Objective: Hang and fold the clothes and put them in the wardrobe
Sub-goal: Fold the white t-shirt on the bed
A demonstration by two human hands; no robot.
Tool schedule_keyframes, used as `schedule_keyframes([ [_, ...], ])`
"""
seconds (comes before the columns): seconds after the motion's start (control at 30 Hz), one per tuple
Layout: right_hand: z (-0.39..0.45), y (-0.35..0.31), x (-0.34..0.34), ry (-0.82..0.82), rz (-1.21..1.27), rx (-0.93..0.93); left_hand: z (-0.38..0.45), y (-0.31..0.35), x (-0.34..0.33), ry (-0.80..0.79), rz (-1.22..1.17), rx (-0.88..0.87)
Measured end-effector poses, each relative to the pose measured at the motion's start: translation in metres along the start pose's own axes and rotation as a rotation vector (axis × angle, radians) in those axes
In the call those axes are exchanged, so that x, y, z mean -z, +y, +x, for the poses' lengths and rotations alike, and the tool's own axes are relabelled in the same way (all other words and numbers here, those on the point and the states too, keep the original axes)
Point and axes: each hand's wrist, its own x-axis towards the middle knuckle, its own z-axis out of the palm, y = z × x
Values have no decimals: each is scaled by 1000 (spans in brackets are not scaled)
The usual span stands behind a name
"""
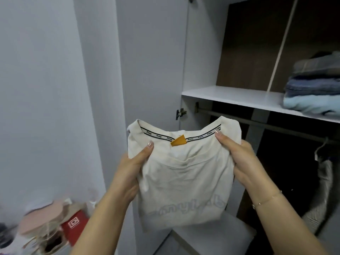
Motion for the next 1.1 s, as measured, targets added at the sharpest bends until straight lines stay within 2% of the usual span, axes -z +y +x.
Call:
schedule_keyframes([
  [0.23,68,-65,56,173,-5,223,119,1,-104,-304,41,35],
  [0.37,94,-91,81,332,-140,399,183,-4,-159,-457,51,-23],
  [0.53,118,-132,93,465,-246,507,248,-1,-222,-675,-10,-31],
  [0.77,136,-240,103,653,-397,645,296,48,-346,-989,-131,-92],
  [0.87,145,-299,112,705,-464,663,309,73,-403,-1142,-208,-13],
  [0.97,166,-367,121,714,-556,648,322,102,-463,-1195,-224,7],
  [1.1,211,-445,150,781,-665,629,342,118,-543,-1123,-185,73],
])
